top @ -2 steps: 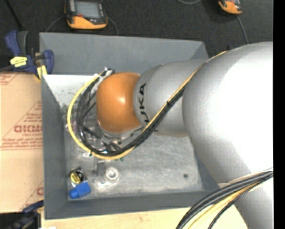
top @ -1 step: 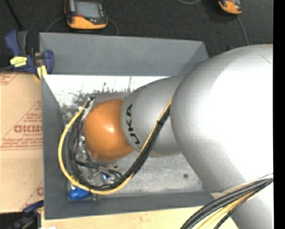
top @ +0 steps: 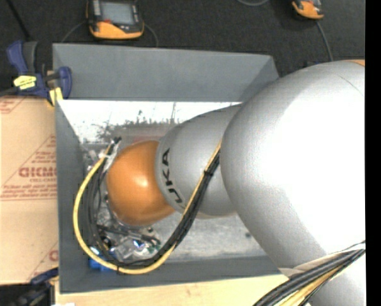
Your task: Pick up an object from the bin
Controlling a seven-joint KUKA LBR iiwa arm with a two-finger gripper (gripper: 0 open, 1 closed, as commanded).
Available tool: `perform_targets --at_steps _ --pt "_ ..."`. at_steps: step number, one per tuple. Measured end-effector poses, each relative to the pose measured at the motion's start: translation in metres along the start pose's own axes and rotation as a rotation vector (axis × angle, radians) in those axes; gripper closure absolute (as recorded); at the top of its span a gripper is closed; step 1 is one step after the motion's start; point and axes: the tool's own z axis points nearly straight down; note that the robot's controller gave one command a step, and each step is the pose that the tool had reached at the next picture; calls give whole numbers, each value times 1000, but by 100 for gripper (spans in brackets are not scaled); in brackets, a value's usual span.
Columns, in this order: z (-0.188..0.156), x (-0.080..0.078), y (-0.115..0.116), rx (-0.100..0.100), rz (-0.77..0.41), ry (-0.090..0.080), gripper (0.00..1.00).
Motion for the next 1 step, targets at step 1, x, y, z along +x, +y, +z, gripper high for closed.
perform_targets --at_steps 1 --pt "1 1 2 -4 6 6 100"
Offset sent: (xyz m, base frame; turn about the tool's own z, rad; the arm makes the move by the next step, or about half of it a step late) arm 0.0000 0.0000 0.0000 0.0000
